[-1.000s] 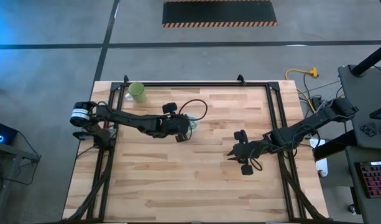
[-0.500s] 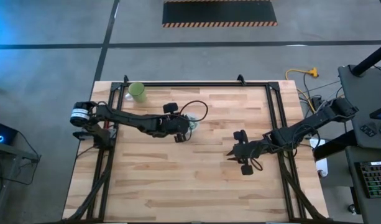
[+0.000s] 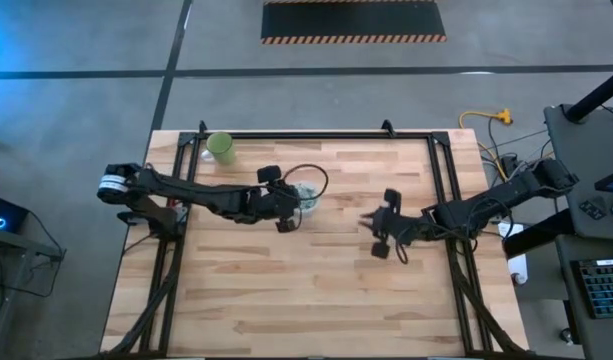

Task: Pick and place Stevia / Truvia into bins
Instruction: Return to Home Position

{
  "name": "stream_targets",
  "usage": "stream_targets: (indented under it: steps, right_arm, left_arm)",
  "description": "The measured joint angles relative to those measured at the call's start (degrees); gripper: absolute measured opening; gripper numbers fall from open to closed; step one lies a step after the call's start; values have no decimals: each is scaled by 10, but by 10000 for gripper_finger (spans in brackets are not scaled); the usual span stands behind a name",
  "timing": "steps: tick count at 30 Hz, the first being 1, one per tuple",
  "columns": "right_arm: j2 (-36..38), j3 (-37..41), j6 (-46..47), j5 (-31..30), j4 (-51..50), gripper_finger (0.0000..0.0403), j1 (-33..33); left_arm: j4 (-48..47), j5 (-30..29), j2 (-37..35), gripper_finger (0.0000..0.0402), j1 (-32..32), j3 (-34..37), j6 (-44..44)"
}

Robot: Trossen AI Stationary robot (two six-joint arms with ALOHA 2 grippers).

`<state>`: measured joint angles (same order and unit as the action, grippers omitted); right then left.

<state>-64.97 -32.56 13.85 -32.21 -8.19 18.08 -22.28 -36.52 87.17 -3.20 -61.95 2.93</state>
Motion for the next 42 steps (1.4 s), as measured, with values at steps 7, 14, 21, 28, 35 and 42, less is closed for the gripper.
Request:
stream_targets:
  steps: [7, 14, 21, 28, 35, 42]
  right_arm:
    - [1, 0, -136, 91, 110, 73, -42]
    - [14, 0, -225, 257, 145, 73, -133]
    - [97, 20, -246, 333, 145, 73, -190]
    - [232, 73, -228, 344, 144, 73, -193]
    - [354, 168, -186, 344, 181, 73, -192]
    - [448, 259, -180, 343, 271, 73, -192]
  left_arm:
    - [28, 31, -78, 164, 0, 7, 22]
    - [88, 133, -194, 164, -3, 87, 50]
    - [164, 181, -348, 164, -8, 233, 34]
    - [229, 195, -496, 164, -16, 342, 19]
    - [284, 195, -586, 164, -16, 409, 36]
    - [329, 200, -635, 164, -15, 461, 47]
